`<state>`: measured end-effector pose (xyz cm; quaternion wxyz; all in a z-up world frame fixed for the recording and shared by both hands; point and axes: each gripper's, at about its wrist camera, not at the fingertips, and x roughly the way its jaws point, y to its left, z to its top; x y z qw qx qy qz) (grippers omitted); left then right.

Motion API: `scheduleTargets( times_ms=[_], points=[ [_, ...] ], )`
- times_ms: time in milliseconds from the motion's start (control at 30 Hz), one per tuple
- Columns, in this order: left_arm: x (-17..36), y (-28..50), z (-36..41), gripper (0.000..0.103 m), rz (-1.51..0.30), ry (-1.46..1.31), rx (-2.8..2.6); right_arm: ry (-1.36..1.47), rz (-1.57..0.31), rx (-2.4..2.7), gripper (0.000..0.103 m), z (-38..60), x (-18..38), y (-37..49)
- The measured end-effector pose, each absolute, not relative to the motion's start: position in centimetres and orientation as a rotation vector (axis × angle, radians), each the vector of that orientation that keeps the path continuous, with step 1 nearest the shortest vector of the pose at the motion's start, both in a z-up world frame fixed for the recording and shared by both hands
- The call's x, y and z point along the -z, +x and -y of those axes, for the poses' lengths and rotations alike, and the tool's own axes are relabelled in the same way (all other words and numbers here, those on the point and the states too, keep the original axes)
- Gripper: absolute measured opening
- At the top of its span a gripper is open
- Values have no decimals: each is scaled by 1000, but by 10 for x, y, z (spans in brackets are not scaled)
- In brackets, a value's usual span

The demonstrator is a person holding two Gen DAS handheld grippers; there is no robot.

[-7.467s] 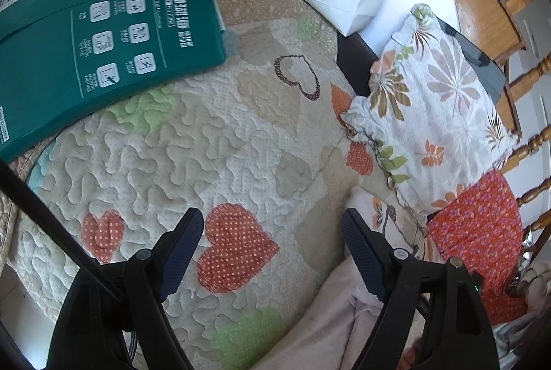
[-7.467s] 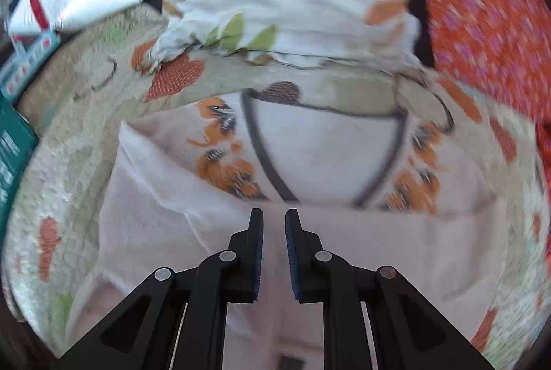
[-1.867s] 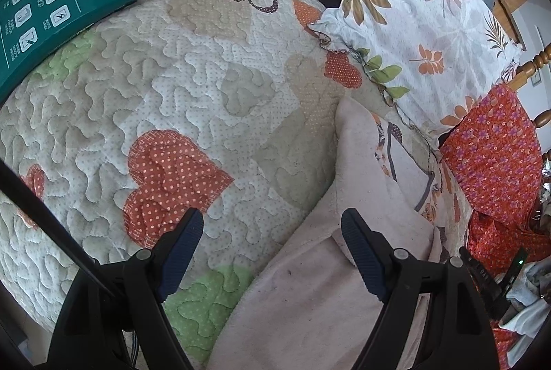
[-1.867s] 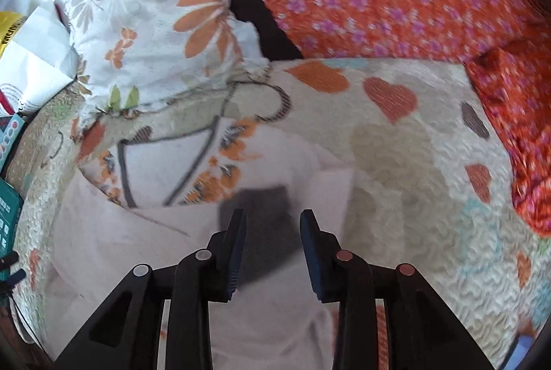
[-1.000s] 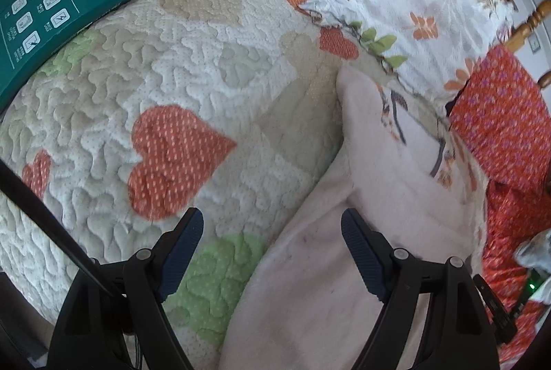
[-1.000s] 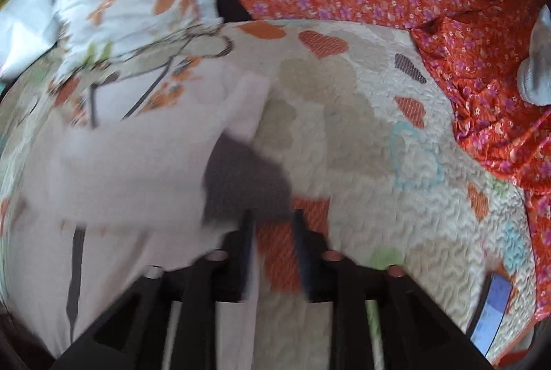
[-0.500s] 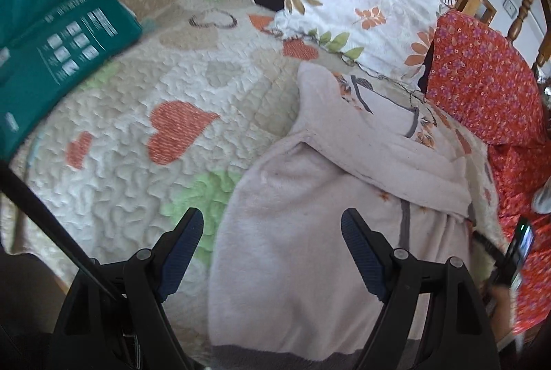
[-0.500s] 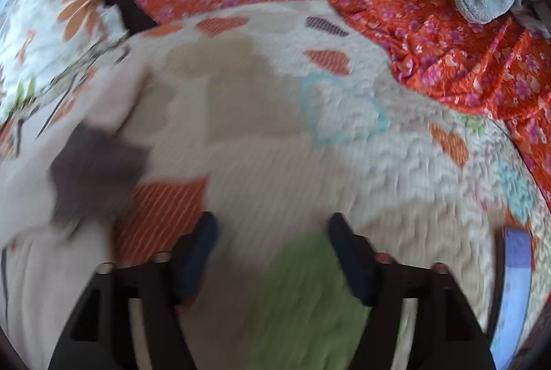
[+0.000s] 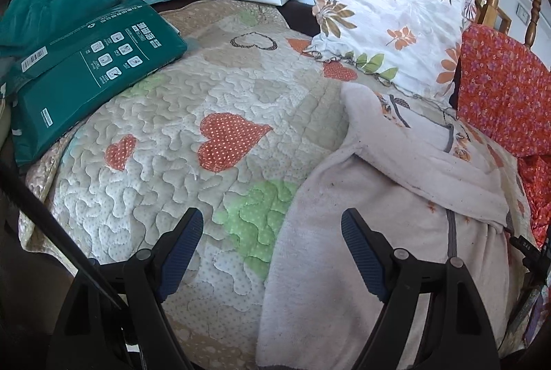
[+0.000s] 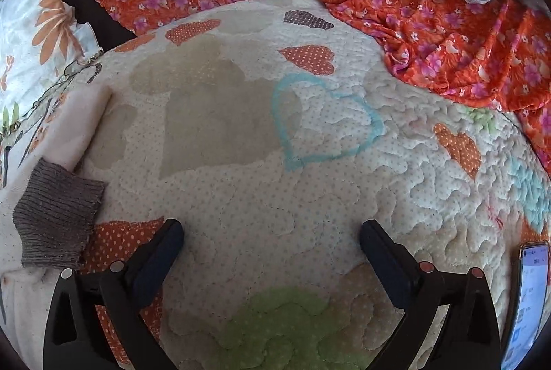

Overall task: Fold small clothes
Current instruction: 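Open the right gripper and move it away from the folded cardigan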

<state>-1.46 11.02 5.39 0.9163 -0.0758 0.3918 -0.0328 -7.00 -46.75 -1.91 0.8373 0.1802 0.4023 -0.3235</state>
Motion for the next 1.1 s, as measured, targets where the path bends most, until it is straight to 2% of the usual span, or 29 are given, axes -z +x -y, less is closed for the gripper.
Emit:
scheduleTargets(
  times_ms=[200, 433, 767, 1100],
  points=[
    [-51, -24, -107, 82, -826, -180, 64, 385, -849, 682, 103, 467, 20, -72],
    [-65, -54, -106, 83, -757, -132, 46, 384, -850, 682, 103, 466, 19, -71],
    [-55, -44, -129, 85, -792, -236, -4, 384, -849, 679, 103, 468, 19, -71],
    [-46, -40, -136, 85, -809, -197, -26, 384, -849, 680, 103, 466, 20, -70]
  ],
)
